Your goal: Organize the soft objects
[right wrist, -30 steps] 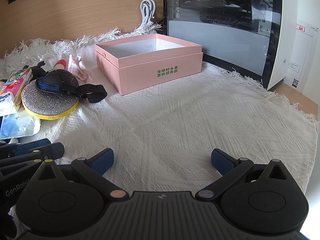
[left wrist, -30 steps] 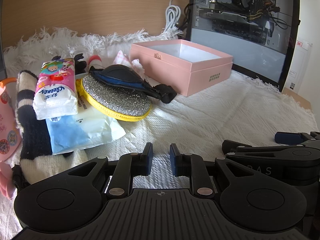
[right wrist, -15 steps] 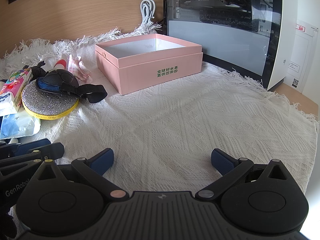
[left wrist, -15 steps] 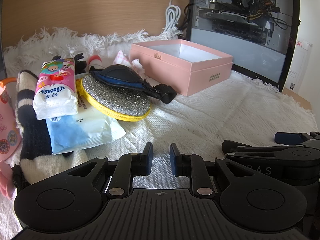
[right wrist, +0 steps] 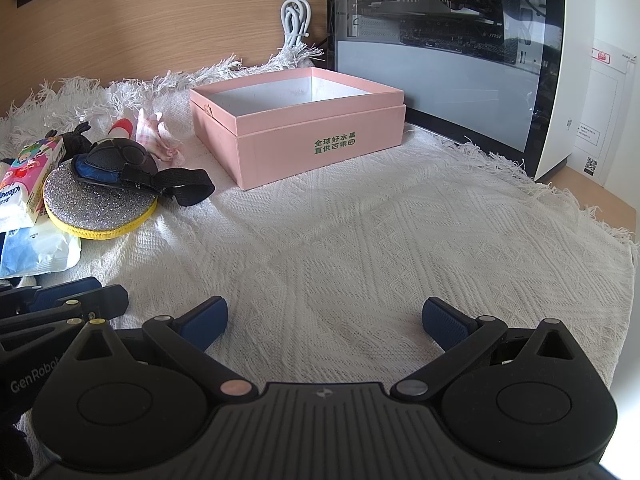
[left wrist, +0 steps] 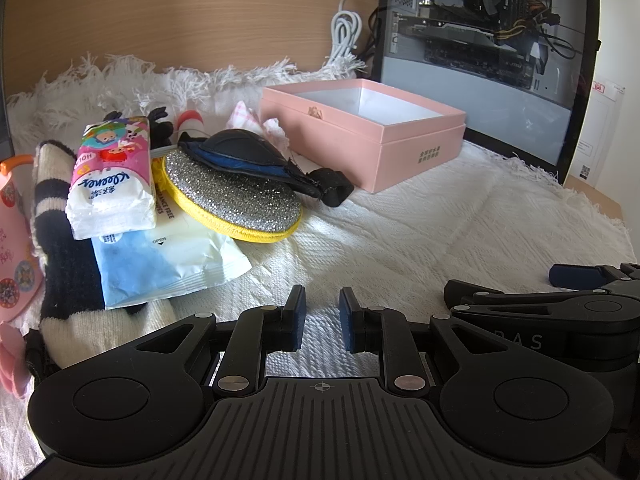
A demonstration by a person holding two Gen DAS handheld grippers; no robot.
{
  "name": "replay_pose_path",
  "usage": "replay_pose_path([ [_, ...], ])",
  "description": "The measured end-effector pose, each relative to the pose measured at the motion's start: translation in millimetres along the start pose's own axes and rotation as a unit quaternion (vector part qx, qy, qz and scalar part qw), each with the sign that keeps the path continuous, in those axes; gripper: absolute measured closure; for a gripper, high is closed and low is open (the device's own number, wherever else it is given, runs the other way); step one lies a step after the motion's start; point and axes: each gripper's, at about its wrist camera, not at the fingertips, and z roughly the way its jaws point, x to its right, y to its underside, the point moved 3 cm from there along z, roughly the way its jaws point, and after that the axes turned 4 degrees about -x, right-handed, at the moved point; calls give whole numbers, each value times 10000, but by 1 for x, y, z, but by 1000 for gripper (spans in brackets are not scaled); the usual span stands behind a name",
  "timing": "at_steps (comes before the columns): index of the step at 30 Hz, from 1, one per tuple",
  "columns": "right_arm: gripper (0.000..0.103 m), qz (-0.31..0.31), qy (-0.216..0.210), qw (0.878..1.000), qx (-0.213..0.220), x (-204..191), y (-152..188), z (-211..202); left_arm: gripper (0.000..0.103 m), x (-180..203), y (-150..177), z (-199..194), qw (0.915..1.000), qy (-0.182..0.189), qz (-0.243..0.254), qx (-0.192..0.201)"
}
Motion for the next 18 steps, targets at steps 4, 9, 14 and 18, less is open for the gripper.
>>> replay_pose_path([
  [4,0,0,0,10000,0,0,0,0,82,0,0,0,10000,0,1,0],
  [9,0,-1,0,10000,0,0,0,0,82,-1,1,-1,10000,-1,3,0],
  [14,0,-1,0,10000,0,0,0,0,82,-1,1,-1,10000,2,2,0],
  [18,0,-3,-1,10000,-4,0,0,0,82,-1,1,-1,10000,-3,10,0],
])
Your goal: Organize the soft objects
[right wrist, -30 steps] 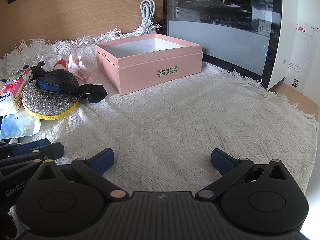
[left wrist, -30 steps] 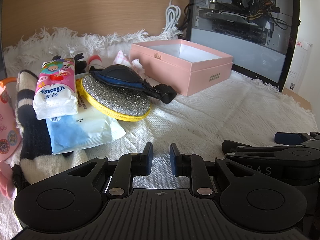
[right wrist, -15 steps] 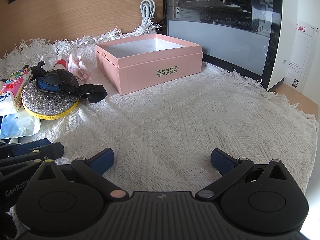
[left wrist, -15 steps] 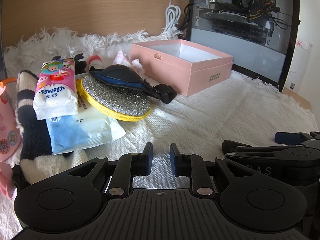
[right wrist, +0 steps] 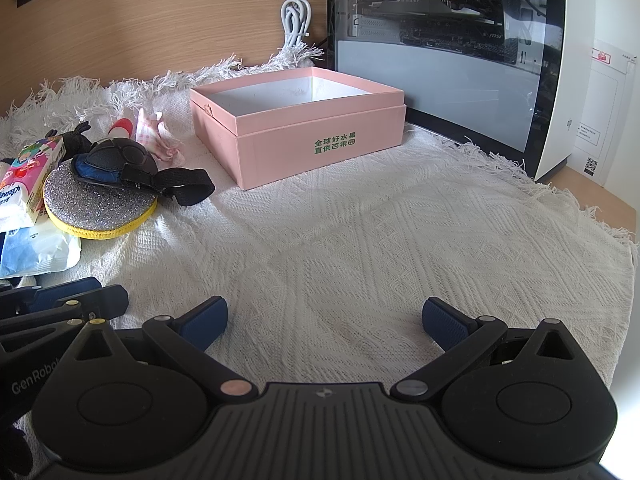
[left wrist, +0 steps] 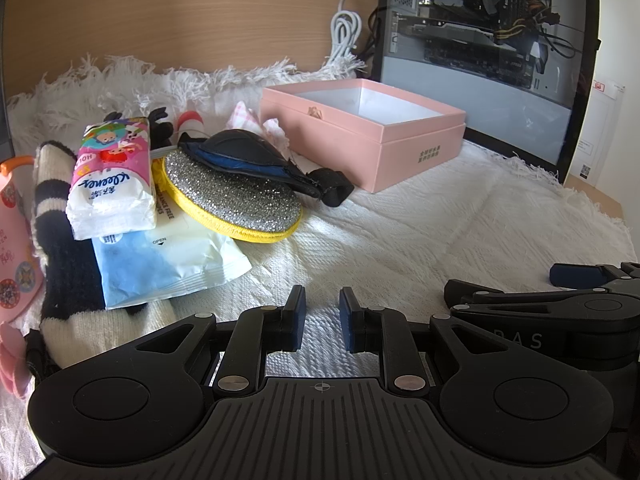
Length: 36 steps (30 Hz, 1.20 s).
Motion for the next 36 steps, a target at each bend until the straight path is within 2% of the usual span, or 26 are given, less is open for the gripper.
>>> replay_pose_path([
  [8,0,-5,-45,9999,-89,2,-3,0,82,-1,0,0,10000,44,-64,9],
  [10,0,7,-133,9995,-289,3,-6,-1,81,-7,2,-4,9996,12,-275,28],
  [12,0,20,-229,9985,-488,4,-9,0,81,-14,8,-15,9973,-182,-708,56],
  [14,0,99,-463,9961,-747,10,-15,-1,81,-23,13,-35,9928,-499,-1076,161],
  [16,0,206,-730,9933,-867,17,-18,-3,81,-37,18,-63,9838,-941,-1500,295],
  [19,0,397,-1077,9901,-804,28,-19,-4,83,-66,22,-100,9622,-1697,-2076,471],
  [21,0,322,-1206,9878,-933,31,-20,-5,83,-89,20,-112,9462,-2097,-2412,512],
  [23,0,-151,-1285,9827,-1327,27,-26,-3,83,-114,17,-108,9356,-2061,-2843,369],
  [25,0,-197,-1386,9776,-1569,29,-31,0,83,-128,14,-96,9290,-1964,-3129,203],
  [28,0,-115,-1493,9722,-1799,33,-37,2,82,-129,11,-78,9303,-1961,-3100,-106],
  [30,0,-168,-1521,9695,-1915,33,-38,3,80,-126,10,-68,9315,-2094,-2962,-279],
  [32,0,-467,-1577,9650,-2041,28,-39,4,79,-121,9,-64,9304,-2216,-2901,-345],
  [34,6,-974,-1691,9582,-2092,22,-41,6,79,-118,8,-60,9286,-2273,-2901,-423],
  [36,6,-1311,-1689,9606,-1773,19,-43,1,79,-114,8,-59,9283,-2300,-2870,-552],
])
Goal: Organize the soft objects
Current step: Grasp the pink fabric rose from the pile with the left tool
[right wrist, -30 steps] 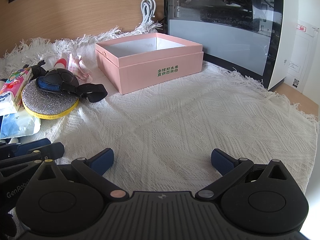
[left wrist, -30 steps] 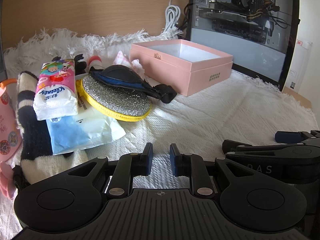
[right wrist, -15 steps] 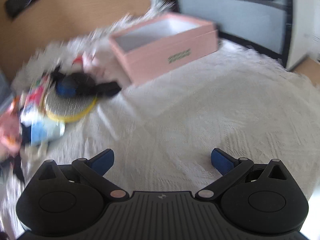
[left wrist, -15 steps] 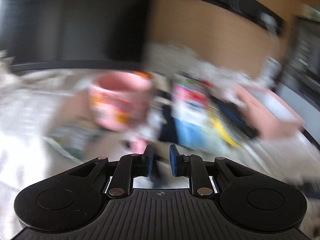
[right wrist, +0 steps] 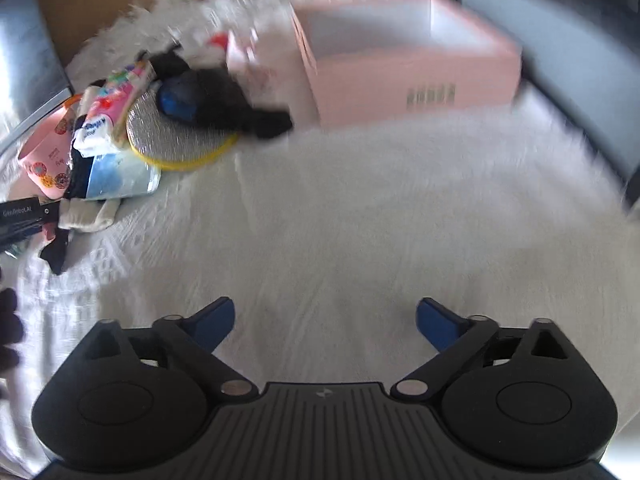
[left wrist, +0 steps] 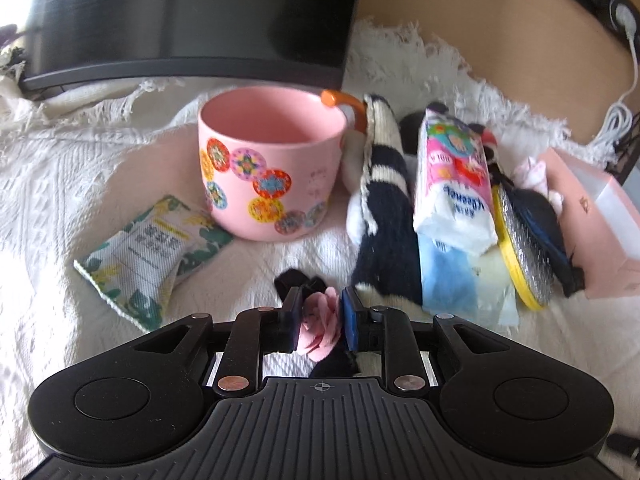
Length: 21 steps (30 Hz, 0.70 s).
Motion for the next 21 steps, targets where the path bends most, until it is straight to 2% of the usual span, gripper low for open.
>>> replay_pose_path([
  [2,6,-462,289,9973,484,-5,-3,-10,77,2,0,0,10000,-76,34,3],
  [4,6,-1024,555,9882,1000,-11,-8,-20,68,1,-3,2,9999,-140,-44,-58],
  [7,6,-1468,675,9761,1451,-15,-16,-28,58,-1,-7,7,9992,-258,-227,-189],
  [12,6,-1459,612,9724,1715,-12,-31,-26,66,0,-5,7,9976,-87,-514,-449],
  [18,6,-1516,217,9740,1668,-14,-40,-13,67,2,1,7,9999,-55,-26,86],
  [21,6,-1684,96,9704,1731,-13,-39,-14,69,1,10,2,9998,-3,108,192],
])
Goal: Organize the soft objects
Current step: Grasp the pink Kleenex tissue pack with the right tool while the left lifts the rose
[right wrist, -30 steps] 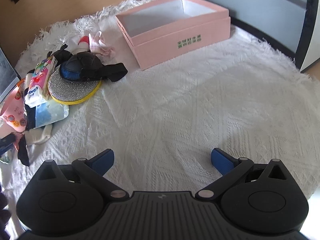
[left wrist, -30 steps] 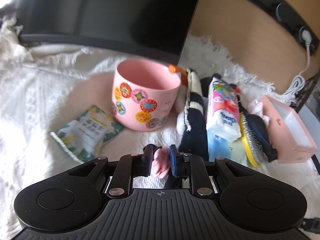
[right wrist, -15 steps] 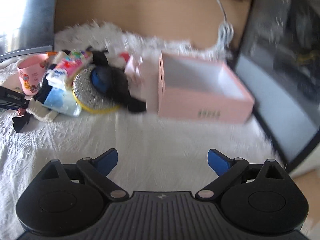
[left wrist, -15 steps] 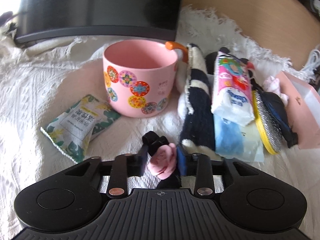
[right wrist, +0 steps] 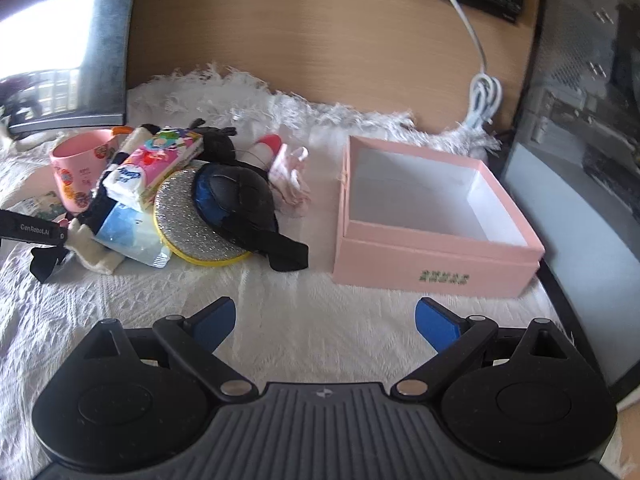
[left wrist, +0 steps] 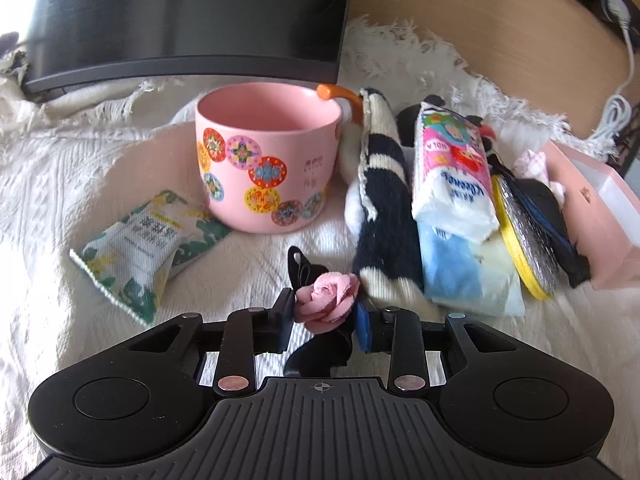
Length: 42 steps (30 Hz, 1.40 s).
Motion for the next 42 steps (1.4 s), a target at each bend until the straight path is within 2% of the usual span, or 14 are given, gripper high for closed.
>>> replay_pose_path([
  [3,6,-197,-73,9997,117,-2,-5,-1,69,-1,7,-10,9998,-9,165,89],
  [6,6,-312,-451,9983,204,-11,-23,0,70,-5,13,-31,9997,87,38,235],
  [9,6,-659,-862,9924,584,-37,-50,-1,70,-11,20,-56,9991,232,-148,322],
  [12,6,-725,-1030,9886,827,-71,-78,9,69,-15,33,-77,9981,513,-277,199],
  [15,6,-613,-1063,9894,782,-110,-106,36,70,-19,47,-96,9967,688,-397,170],
  [19,8,-570,-1040,9920,440,-154,-131,80,70,-22,63,-110,9953,847,-457,111],
  [22,18,-613,-905,9940,47,-174,-134,109,70,-24,69,-114,9949,904,-442,56],
  [23,31,-612,-921,9938,-97,-178,-133,114,70,-25,71,-115,9949,907,-448,42],
  [24,40,-597,-960,9933,-224,-180,-131,117,70,-25,73,-115,9948,907,-458,25],
  [26,50,-641,-1075,9916,-338,-182,-128,112,70,-25,74,-114,9946,933,-464,-21],
  [30,52,-591,-1577,9855,-223,-168,-127,72,69,-10,72,-109,9932,1137,-225,-148],
  [34,53,-557,-1745,9829,170,-129,-115,13,69,19,72,-96,9883,1466,164,-374],
  [37,53,-517,-1656,9844,282,-88,-95,-14,69,50,74,-87,9819,1725,542,-559],
  [42,53,-227,-1120,9933,150,-11,-46,-35,69,107,77,-82,9693,2053,1184,-648],
])
